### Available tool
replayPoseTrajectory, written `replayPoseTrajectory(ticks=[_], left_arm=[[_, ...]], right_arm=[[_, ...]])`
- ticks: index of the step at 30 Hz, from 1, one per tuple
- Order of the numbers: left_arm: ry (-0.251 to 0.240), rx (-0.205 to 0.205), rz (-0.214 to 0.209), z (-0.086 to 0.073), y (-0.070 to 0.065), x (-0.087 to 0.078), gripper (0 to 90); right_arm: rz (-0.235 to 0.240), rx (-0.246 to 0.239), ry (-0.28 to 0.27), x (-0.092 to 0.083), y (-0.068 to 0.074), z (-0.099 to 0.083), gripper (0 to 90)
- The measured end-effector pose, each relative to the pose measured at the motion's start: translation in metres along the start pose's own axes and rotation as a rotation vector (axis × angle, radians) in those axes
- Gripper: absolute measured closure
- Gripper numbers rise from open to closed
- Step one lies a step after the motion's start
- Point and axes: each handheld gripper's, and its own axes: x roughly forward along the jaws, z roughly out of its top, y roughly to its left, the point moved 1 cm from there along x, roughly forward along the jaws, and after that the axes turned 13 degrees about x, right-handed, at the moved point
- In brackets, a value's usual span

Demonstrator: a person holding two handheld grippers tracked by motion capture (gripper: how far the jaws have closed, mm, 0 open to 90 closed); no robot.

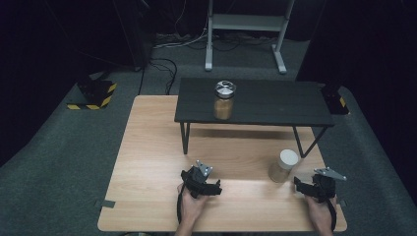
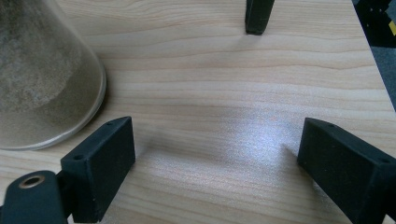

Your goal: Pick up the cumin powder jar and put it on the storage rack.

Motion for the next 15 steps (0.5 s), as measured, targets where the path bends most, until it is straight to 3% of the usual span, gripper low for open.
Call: replayPoseTrajectory(ticks=[15], left_arm=[[-0.002,0.0,-0.001,-0.0003,0.0,0.0,0.4]], right_arm=[[0.012,0.006,-0.003,-0.0006,-0.0028,-0.0005,10.9]])
